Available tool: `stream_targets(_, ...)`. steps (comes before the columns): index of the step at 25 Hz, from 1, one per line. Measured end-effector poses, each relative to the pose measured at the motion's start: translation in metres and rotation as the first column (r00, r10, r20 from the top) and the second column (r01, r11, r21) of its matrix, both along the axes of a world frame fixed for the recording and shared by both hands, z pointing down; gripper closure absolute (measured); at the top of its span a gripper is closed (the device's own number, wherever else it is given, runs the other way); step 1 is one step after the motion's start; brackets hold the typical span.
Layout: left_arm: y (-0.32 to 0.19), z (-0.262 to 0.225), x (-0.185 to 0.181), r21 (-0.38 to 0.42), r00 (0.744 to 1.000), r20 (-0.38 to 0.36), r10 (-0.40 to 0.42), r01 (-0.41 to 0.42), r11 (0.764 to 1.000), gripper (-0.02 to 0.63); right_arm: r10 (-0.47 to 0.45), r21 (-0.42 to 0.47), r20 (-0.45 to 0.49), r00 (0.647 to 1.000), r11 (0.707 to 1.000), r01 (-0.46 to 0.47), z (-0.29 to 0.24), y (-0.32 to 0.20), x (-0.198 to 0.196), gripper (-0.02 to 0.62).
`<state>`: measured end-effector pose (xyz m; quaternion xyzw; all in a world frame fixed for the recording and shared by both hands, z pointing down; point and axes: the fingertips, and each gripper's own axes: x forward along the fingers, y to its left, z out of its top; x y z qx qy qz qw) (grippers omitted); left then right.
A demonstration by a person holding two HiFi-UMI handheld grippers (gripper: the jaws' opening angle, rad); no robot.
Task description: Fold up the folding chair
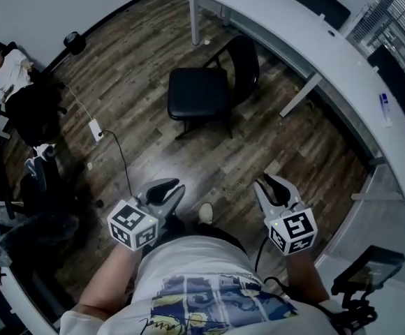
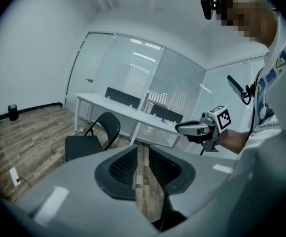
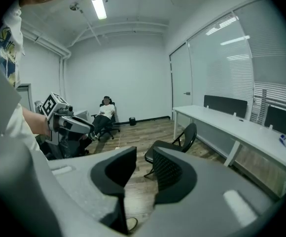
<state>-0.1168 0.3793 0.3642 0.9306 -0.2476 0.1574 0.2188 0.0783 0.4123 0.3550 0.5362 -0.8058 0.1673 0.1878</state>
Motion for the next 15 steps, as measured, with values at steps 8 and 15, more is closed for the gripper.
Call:
stream_targets(8, -0.022, -0.003, 0.024, 0.007, 0.999, 0.016, 0.032, -0.032, 0.999, 0.52, 0.03, 0.003, 0.005, 1.0, 1.0, -0.03, 0.001, -0.014, 0.02, 0.503)
stream_targets(15, -0.053, 0.003, 0.032, 0.003, 0.998, 0.001, 0.063, -0.063, 0.998, 0.491, 0.062, -0.017, -0.017, 0.998, 0.998, -0.062, 0.006, -0.035, 0.026, 0.482)
